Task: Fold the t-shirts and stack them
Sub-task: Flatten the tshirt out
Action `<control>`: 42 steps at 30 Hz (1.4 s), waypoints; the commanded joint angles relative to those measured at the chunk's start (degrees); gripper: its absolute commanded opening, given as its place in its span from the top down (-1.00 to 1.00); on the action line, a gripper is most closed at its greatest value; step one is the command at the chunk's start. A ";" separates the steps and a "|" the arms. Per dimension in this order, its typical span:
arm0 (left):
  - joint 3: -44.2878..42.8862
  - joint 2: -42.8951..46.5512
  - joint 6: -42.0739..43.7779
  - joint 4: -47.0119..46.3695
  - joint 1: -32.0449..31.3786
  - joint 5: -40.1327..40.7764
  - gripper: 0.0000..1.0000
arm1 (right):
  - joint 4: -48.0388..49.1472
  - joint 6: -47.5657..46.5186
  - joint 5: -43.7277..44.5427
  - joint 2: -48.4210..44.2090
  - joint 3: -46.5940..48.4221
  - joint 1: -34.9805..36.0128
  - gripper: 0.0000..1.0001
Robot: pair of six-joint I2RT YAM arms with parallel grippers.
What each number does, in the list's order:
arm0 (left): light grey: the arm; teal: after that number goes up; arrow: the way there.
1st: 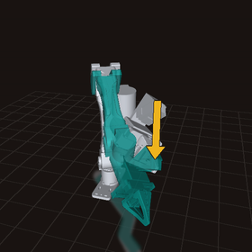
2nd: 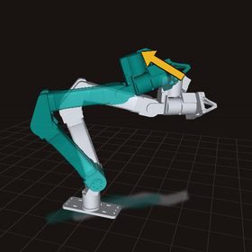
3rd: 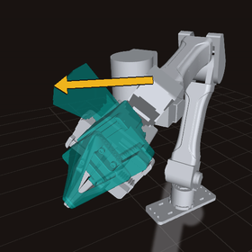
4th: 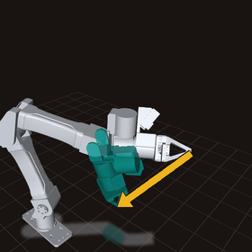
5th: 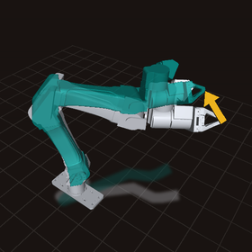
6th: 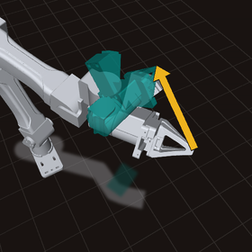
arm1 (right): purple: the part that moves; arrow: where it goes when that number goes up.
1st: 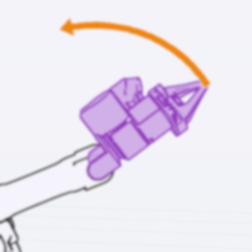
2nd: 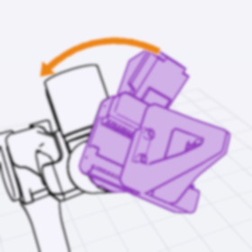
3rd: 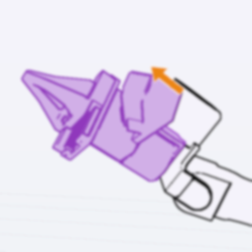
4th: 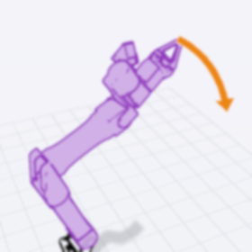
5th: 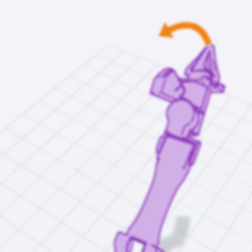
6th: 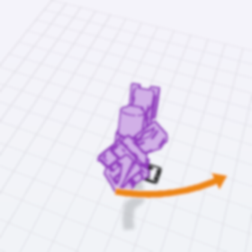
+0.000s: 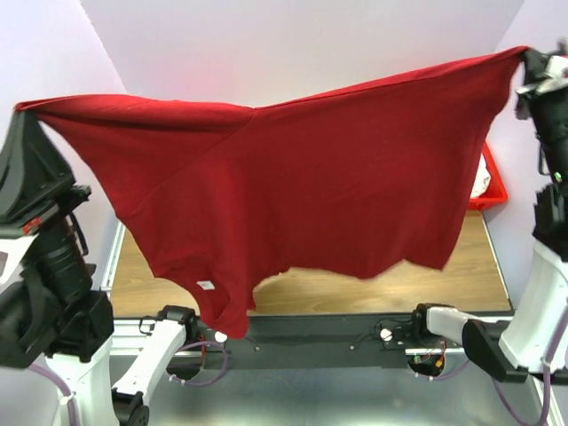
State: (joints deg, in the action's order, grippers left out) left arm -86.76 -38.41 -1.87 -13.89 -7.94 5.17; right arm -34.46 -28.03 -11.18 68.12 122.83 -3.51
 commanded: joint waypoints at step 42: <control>0.01 -71.54 -2.17 -5.27 12.51 -14.84 1.00 | 22.94 4.56 -3.67 58.45 -18.15 2.01 0.99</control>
State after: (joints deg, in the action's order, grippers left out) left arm -86.48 -108.57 -5.48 -20.67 3.40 -6.92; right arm -13.08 -24.14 -17.43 125.05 102.54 -1.28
